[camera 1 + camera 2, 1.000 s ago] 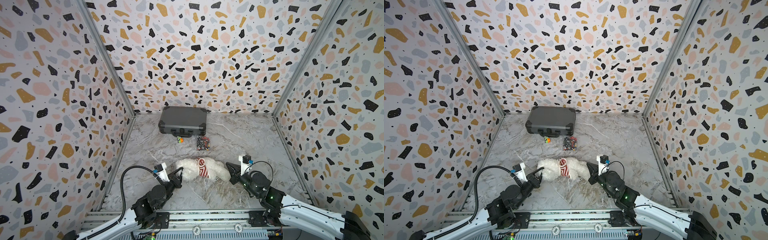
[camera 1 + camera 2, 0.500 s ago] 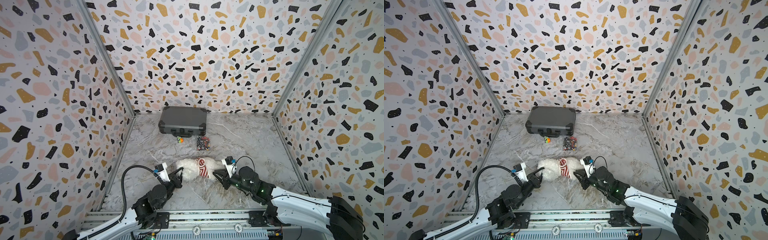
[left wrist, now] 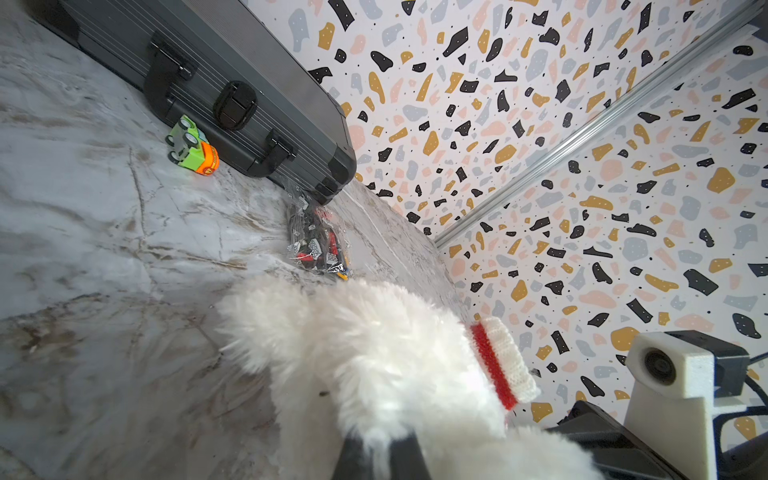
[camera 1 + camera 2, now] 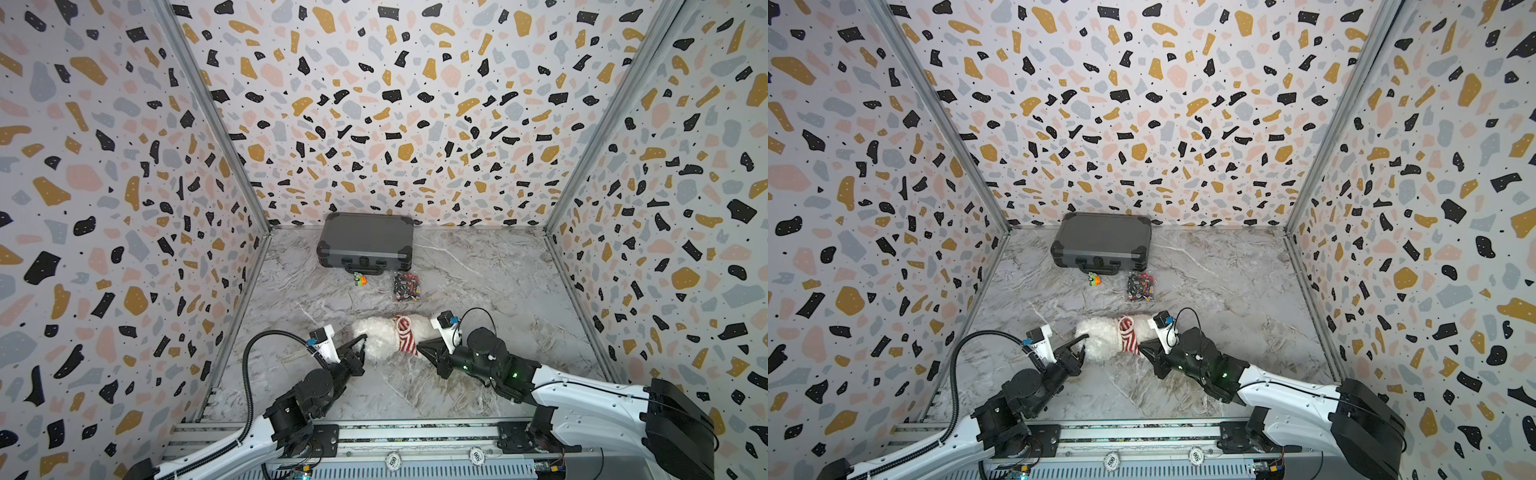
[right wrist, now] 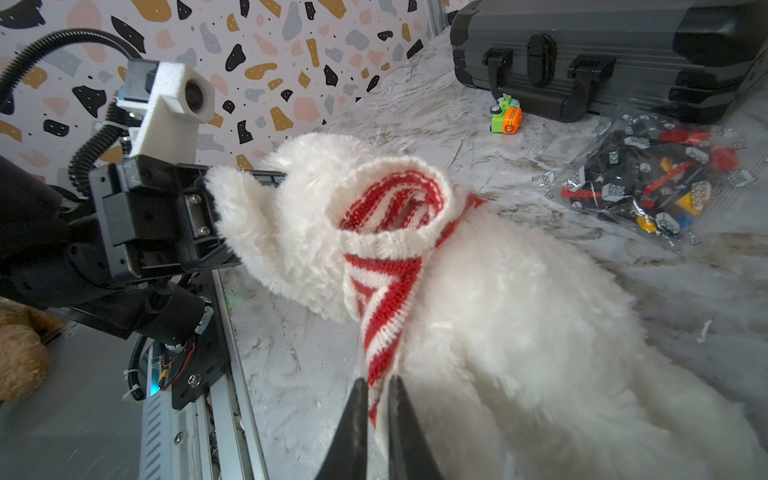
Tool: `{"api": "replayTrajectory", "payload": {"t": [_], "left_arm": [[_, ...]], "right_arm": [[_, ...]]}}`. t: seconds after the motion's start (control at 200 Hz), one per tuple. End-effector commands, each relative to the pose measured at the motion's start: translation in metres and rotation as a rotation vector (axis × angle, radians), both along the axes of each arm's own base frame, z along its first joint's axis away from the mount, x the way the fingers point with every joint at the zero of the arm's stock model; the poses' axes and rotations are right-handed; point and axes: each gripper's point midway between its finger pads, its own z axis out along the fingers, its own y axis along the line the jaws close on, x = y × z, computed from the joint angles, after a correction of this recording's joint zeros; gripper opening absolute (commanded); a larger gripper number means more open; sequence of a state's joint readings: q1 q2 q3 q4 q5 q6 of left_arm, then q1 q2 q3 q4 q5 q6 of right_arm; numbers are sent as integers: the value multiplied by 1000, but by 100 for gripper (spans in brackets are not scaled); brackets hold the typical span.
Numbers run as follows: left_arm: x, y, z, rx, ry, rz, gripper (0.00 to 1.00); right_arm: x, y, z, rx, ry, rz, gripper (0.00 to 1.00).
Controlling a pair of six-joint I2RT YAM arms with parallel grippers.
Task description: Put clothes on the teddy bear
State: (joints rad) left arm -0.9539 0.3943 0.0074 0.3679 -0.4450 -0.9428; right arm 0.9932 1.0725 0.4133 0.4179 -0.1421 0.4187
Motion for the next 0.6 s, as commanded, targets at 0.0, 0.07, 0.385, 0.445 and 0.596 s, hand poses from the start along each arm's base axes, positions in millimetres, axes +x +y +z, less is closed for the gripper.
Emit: {"api": "replayTrajectory", "payload": {"t": [0.0, 0.07, 0.385, 0.445, 0.596], "left_arm": [[0, 1, 2, -34, -27, 0, 0], [0, 1, 2, -37, -26, 1, 0], [0, 0, 2, -44, -30, -3, 0], [0, 0, 1, -41, -30, -3, 0], [-1, 1, -1, -47, -29, -4, 0]], "right_arm": [[6, 5, 9, -23, -37, -19, 13], [10, 4, 6, -45, -39, -35, 13], [14, 1, -4, -92, -48, -75, 17], [15, -1, -5, -98, -54, -85, 17], [14, -5, -12, -136, -64, -105, 17]]}}
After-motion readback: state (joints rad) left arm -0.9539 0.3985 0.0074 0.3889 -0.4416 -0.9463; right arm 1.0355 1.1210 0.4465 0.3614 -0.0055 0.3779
